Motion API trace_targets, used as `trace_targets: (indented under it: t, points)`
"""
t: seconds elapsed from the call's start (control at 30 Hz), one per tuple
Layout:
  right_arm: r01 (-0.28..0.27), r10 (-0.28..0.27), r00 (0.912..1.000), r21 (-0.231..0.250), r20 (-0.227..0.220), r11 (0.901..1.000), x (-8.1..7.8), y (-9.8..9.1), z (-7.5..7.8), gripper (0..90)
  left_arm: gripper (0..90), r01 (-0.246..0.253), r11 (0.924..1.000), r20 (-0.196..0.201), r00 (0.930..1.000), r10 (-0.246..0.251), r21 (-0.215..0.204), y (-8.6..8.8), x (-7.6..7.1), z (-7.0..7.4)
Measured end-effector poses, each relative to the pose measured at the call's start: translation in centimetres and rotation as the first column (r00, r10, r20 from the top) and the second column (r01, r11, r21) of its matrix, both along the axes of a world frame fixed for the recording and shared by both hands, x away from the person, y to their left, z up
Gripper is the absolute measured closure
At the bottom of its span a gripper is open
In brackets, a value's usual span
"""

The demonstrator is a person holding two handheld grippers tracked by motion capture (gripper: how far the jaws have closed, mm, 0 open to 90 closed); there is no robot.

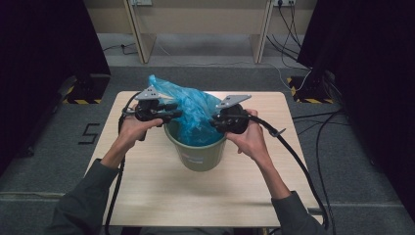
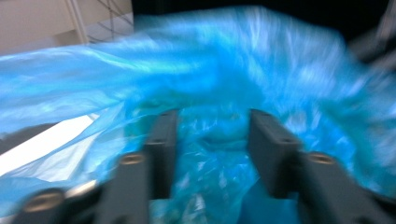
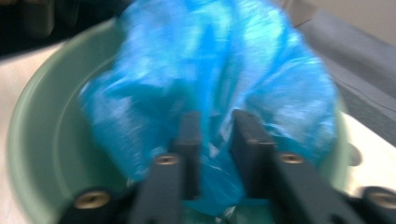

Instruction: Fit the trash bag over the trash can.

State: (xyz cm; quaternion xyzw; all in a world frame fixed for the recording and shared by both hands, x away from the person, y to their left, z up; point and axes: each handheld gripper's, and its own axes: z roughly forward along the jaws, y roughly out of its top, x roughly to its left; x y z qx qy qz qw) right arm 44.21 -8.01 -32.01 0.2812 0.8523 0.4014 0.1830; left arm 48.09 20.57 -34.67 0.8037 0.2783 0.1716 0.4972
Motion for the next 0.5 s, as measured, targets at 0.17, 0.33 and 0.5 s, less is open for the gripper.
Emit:
trace_targets:
  t: [0.17,0.33,0.5]
  points:
    - [0.050,-0.054,0.9980,0.099,0.033,0.9938,0.5,-0.3,1.7,45.5,79.1,0.023,0.9991,0.048,0.9985,-0.025,0.035,-0.2,-1.0,0.3]
    - [0.018,-0.022,0.9992,0.132,0.032,0.9911,0.7,1.4,2.8,38.6,82.5,0.047,0.9967,0.073,0.9960,-0.052,0.066,-0.5,-2.0,0.6]
    - [0.031,-0.034,0.9990,0.109,0.029,0.9935,2.4,3.6,3.3,35.0,83.3,0.074,0.9957,0.073,0.9943,-0.078,0.056,-0.2,-2.9,0.3]
